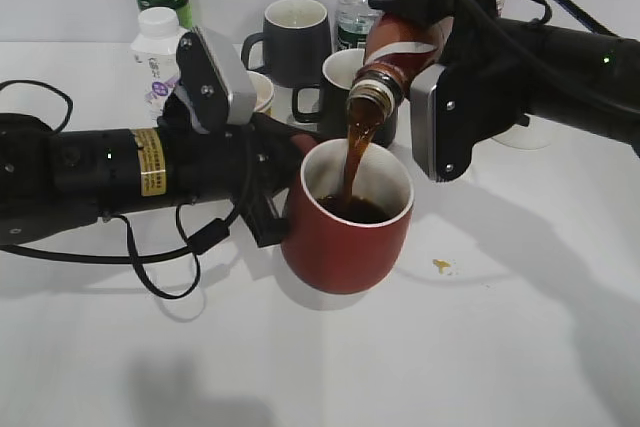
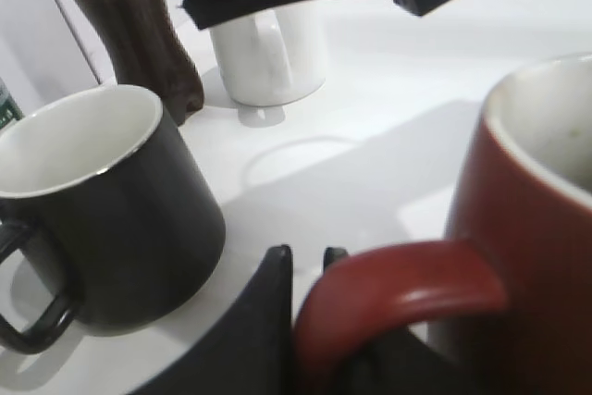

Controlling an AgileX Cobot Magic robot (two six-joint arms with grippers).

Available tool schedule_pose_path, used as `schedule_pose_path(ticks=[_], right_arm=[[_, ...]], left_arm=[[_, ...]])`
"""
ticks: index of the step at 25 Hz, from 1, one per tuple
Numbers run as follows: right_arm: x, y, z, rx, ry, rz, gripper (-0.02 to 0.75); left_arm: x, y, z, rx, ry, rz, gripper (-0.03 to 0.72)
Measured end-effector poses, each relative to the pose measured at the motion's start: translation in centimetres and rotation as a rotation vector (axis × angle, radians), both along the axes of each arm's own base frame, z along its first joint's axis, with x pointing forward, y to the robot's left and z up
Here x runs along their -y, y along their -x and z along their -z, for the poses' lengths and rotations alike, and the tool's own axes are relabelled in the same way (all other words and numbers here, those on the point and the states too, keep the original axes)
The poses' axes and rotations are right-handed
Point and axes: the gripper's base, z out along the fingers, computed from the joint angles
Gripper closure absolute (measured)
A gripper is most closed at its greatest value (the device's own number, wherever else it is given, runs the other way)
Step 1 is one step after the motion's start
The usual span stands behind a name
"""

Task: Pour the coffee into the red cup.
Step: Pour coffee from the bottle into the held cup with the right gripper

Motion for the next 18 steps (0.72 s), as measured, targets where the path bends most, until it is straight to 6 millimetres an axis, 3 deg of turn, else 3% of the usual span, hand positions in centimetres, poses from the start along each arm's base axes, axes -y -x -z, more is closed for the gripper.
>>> schedule_pose_path(ticks=[18], right_arm=[[0.0, 0.01, -0.03, 0.042, 0.037, -0.008, 0.227]], left_arm=[[-0.14, -0.09, 0.29, -0.009, -0.033, -0.014, 0.621]])
